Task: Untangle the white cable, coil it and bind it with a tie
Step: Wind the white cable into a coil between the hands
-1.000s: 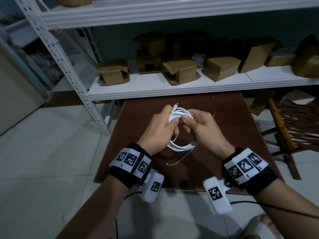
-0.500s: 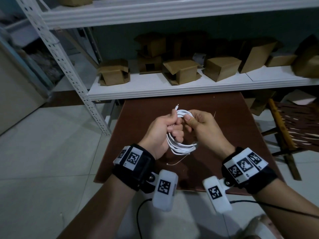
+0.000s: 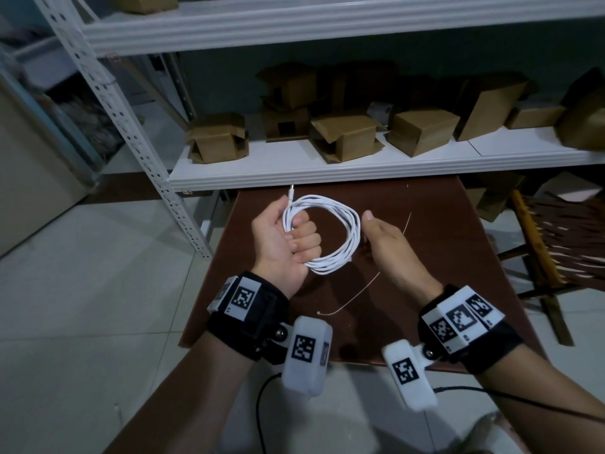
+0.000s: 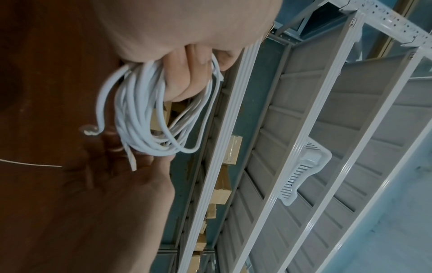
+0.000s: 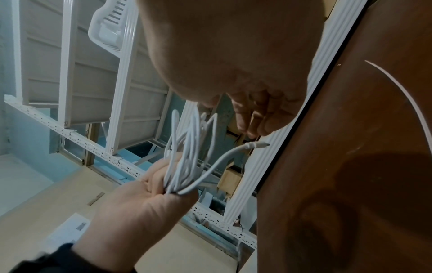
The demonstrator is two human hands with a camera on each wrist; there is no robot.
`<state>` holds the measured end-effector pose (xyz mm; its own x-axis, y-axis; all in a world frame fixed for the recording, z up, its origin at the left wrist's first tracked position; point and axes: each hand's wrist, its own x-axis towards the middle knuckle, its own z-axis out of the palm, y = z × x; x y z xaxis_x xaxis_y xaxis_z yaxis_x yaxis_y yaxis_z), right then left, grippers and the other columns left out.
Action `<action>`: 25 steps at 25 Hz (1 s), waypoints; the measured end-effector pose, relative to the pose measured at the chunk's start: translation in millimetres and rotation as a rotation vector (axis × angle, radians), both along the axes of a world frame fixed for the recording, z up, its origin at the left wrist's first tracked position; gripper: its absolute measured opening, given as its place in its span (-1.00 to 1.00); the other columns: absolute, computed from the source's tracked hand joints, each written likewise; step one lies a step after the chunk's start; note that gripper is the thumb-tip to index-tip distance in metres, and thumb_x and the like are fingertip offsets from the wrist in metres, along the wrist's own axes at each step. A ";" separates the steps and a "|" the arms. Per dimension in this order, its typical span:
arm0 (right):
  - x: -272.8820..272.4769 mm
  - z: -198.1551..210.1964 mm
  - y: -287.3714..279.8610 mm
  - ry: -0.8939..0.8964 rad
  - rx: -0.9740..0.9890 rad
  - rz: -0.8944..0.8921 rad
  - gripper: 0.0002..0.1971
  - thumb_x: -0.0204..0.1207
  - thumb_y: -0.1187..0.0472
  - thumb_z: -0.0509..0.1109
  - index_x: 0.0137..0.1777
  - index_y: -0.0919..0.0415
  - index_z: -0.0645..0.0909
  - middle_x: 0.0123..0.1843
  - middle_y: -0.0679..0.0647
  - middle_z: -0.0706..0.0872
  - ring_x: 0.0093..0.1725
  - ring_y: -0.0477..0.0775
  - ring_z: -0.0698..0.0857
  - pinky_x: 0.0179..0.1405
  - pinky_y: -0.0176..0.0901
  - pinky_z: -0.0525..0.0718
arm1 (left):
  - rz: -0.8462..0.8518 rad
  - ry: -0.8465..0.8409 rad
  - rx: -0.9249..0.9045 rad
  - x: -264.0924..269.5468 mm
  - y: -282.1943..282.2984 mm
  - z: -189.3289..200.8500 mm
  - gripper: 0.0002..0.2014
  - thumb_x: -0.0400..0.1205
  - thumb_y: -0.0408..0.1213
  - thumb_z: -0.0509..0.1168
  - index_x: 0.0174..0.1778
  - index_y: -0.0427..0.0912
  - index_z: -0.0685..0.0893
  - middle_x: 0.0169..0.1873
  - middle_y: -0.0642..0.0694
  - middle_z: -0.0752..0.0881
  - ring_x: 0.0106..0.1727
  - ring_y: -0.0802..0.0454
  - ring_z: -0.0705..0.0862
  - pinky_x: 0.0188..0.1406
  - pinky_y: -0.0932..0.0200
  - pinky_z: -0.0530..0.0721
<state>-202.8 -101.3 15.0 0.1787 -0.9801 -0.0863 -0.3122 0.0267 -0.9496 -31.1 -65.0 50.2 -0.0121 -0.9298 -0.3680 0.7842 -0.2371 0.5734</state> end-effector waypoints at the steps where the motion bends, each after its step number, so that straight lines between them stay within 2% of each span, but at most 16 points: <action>1: 0.6 -2.9 -0.3 0.019 0.044 -0.011 -0.41 0.85 -0.21 0.04 -0.26 0.11 0.64 -0.33 0.03 0.75 -0.36 -0.02 0.63 -0.18 -0.02 0.56 | 0.029 0.008 -0.004 0.7 -0.5 -0.5 -0.53 0.76 0.04 0.14 -0.45 -0.07 0.31 -0.69 0.09 0.17 -0.75 0.19 0.15 -0.85 0.30 0.06; 2: 2.2 -3.9 0.5 0.005 0.122 0.004 -0.38 0.85 -0.22 0.02 -0.19 0.17 0.70 -0.32 0.13 0.80 -0.38 0.06 0.66 -0.23 -0.02 0.58 | 0.053 0.013 -0.010 1.0 -1.0 -1.0 -0.53 0.77 0.03 0.14 -0.45 -0.07 0.32 -0.68 0.08 0.17 -0.75 0.20 0.14 -0.85 0.30 0.08; 4: 7.3 -2.0 4.8 -0.103 0.343 0.090 -0.33 0.85 -0.23 0.01 0.06 0.34 0.73 -0.20 0.36 0.86 -0.37 0.20 0.75 -0.30 -0.08 0.67 | 0.090 0.023 -0.028 1.4 -2.3 -1.6 -0.52 0.80 0.02 0.14 -0.44 -0.07 0.32 -0.66 0.08 0.17 -0.74 0.20 0.14 -0.86 0.30 0.11; 6: 12.6 0.3 8.1 -0.325 0.441 0.139 -0.48 0.85 -0.11 0.13 0.26 0.38 0.68 0.07 0.49 0.84 -0.15 0.26 0.83 -0.13 -0.04 0.84 | 0.123 0.018 -0.047 2.0 -2.9 -0.7 -0.51 0.82 0.03 0.13 -0.42 -0.07 0.32 -0.65 0.08 0.17 -0.74 0.20 0.13 -0.85 0.30 0.11; 8: 13.3 1.1 4.1 -0.591 0.387 0.079 -0.66 0.83 0.14 0.25 0.38 0.41 0.61 0.23 0.57 0.75 0.04 0.28 0.77 0.12 0.02 0.86 | 0.160 0.008 -0.060 3.5 -3.0 1.2 -0.50 0.83 0.04 0.13 -0.43 -0.06 0.32 -0.66 0.08 0.18 -0.74 0.20 0.13 -0.83 0.30 0.10; 10: 9.7 2.6 0.7 -0.718 0.314 -0.011 -0.73 0.80 0.29 0.30 0.40 0.41 0.60 0.08 0.44 0.82 -0.05 0.17 0.78 0.07 -0.05 0.87 | 0.205 0.002 -0.063 6.5 -3.2 2.3 -0.50 0.83 0.04 0.13 -0.43 -0.06 0.33 -0.67 0.09 0.19 -0.74 0.20 0.13 -0.82 0.30 0.07; 12: 6.0 3.7 1.6 -0.715 0.247 -0.079 -0.82 0.75 0.34 0.39 0.29 0.35 0.65 -0.08 0.27 0.85 -0.22 0.04 0.77 -0.12 -0.19 0.86 | 0.232 0.004 -0.059 9.1 -3.6 2.6 -0.50 0.84 0.04 0.12 -0.43 -0.06 0.33 -0.67 0.09 0.19 -0.73 0.20 0.13 -0.80 0.30 0.04; 14: 5.7 4.4 5.0 -0.697 0.186 -0.087 -0.85 0.71 0.35 0.43 0.22 0.36 0.65 -0.12 0.27 0.85 -0.27 0.03 0.74 -0.19 -0.23 0.79 | 0.244 0.002 -0.052 11.3 -3.7 2.6 -0.50 0.84 0.03 0.12 -0.43 -0.06 0.33 -0.67 0.09 0.19 -0.73 0.20 0.13 -0.79 0.30 0.04; 17: 5.8 8.2 8.2 -0.688 0.076 -0.104 -0.83 0.69 0.39 0.44 0.23 0.38 0.61 -0.15 0.30 0.86 -0.36 0.01 0.73 -0.27 -0.28 0.77 | 0.214 -0.010 -0.036 10.8 -3.5 3.1 -0.50 0.85 0.03 0.11 -0.42 -0.07 0.33 -0.67 0.09 0.20 -0.74 0.19 0.14 -0.82 0.30 0.06; 22: 2.8 13.8 10.2 -0.675 0.035 -0.134 -0.87 0.63 0.39 0.51 0.12 0.37 0.66 -0.31 0.19 0.82 -0.44 -0.04 0.71 -0.34 -0.32 0.75 | 0.090 -0.020 -0.033 5.4 -3.3 3.7 -0.51 0.84 0.04 0.12 -0.41 -0.06 0.34 -0.65 0.09 0.19 -0.73 0.21 0.14 -0.83 0.31 0.08; 25: 0.5 14.9 10.9 -0.623 0.018 -0.125 -0.85 0.59 0.40 0.55 0.09 0.45 0.70 -0.35 0.13 0.80 -0.44 -0.09 0.69 -0.37 -0.36 0.71 | 0.049 -0.051 -0.024 6.2 -2.7 3.9 -0.51 0.84 0.05 0.13 -0.41 -0.05 0.33 -0.65 0.10 0.18 -0.73 0.22 0.14 -0.83 0.31 0.06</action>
<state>-202.2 -90.4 29.9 0.0846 -0.9962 -0.0195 0.3052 0.0445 -0.9512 -24.9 -67.6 54.0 0.0517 -0.9375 -0.3441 0.7642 -0.1847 0.6179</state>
